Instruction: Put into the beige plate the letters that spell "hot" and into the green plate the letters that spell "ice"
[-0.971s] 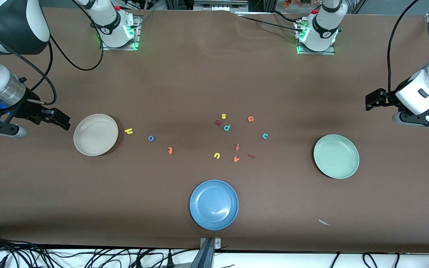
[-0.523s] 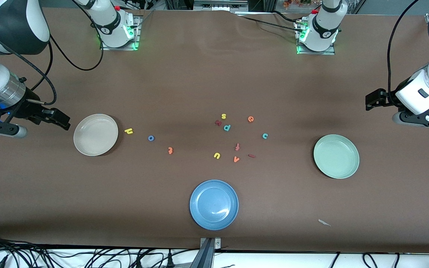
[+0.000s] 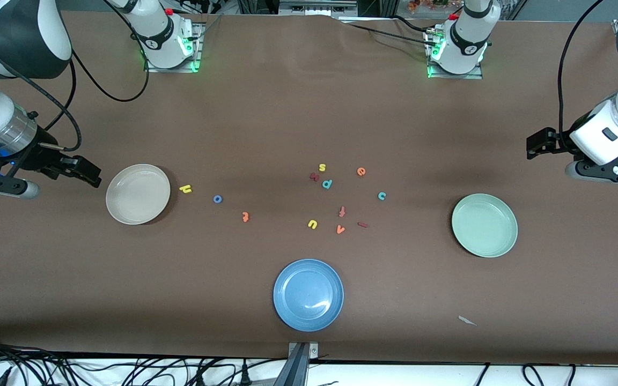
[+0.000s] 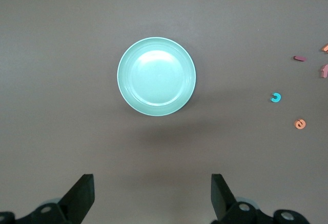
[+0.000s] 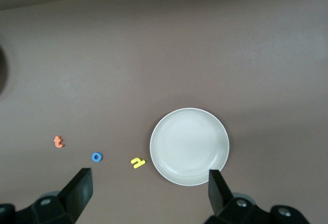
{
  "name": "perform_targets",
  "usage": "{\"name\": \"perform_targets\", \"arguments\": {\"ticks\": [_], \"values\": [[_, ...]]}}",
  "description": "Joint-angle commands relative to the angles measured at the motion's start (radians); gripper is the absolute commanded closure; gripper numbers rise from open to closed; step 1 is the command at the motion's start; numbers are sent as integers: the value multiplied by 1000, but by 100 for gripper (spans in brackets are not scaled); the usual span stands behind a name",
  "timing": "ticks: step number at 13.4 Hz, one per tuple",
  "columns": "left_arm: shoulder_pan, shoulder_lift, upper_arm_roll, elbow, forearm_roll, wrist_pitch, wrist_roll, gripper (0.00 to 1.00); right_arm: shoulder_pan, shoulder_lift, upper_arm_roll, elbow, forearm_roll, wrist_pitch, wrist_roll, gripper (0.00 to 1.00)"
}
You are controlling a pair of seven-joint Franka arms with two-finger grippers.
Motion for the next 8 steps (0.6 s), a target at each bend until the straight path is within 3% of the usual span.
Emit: {"name": "perform_targets", "arguments": {"ticks": [1, 8], "values": [[3, -6, 1, 15, -18, -17, 24, 0, 0, -18, -2, -14, 14, 6, 7, 0], [3, -6, 0, 17, -18, -16, 24, 0, 0, -18, -4, -14, 13, -1, 7, 0]]}}
